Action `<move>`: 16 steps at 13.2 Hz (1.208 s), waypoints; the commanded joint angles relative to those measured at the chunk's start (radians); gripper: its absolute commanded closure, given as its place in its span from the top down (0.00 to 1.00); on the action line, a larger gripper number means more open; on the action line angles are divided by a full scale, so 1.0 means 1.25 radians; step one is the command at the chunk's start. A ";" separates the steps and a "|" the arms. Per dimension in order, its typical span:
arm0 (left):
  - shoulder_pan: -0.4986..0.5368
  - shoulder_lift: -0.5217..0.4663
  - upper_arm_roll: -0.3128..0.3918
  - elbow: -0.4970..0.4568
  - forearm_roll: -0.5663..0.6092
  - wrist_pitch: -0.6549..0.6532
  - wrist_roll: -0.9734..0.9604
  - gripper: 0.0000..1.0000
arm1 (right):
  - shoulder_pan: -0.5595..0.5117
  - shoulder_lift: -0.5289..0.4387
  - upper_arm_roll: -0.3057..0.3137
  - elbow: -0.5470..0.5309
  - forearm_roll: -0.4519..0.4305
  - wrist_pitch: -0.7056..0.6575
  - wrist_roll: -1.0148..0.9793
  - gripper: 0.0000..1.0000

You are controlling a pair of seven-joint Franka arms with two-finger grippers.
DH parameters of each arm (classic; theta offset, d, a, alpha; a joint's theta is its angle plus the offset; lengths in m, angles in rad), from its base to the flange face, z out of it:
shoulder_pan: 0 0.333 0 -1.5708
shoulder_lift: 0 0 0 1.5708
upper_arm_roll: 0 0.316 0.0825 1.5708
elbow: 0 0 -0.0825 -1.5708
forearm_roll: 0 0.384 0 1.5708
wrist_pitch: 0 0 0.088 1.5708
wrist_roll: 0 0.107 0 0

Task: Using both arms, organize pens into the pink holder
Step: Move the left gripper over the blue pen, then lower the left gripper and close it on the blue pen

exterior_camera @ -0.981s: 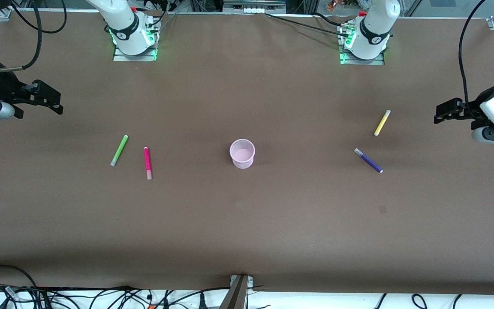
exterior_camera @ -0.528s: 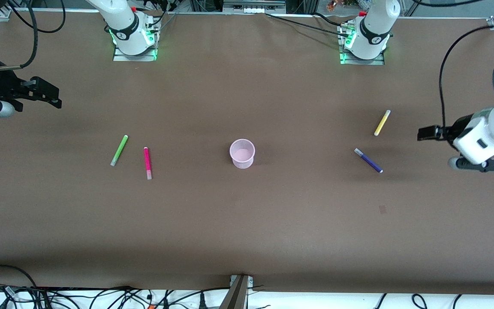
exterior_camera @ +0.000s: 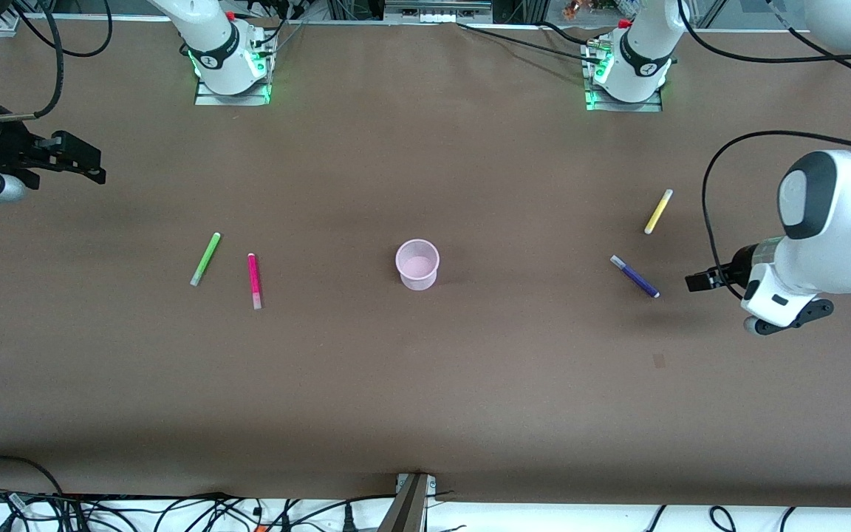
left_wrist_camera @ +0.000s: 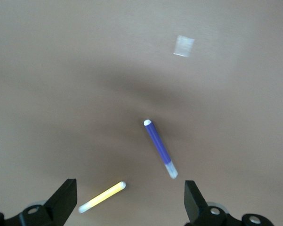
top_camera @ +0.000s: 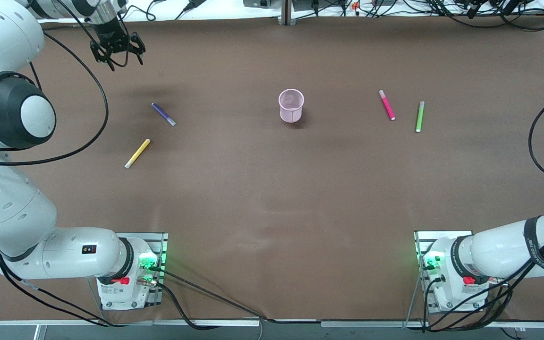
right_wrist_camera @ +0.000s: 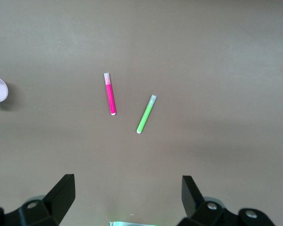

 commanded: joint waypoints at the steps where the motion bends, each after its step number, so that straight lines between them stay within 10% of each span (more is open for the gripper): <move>1: 0.001 -0.021 -0.001 -0.094 0.005 0.090 -0.129 1.00 | -0.005 0.000 0.005 0.002 0.018 -0.002 -0.003 1.00; 13: -0.020 0.048 -0.001 -0.229 0.007 0.292 -0.178 1.00 | -0.002 0.005 0.006 0.001 0.019 0.007 -0.007 1.00; 16: -0.036 0.068 -0.001 -0.243 0.007 0.336 -0.194 0.85 | -0.002 0.005 0.006 0.001 0.019 0.007 -0.007 1.00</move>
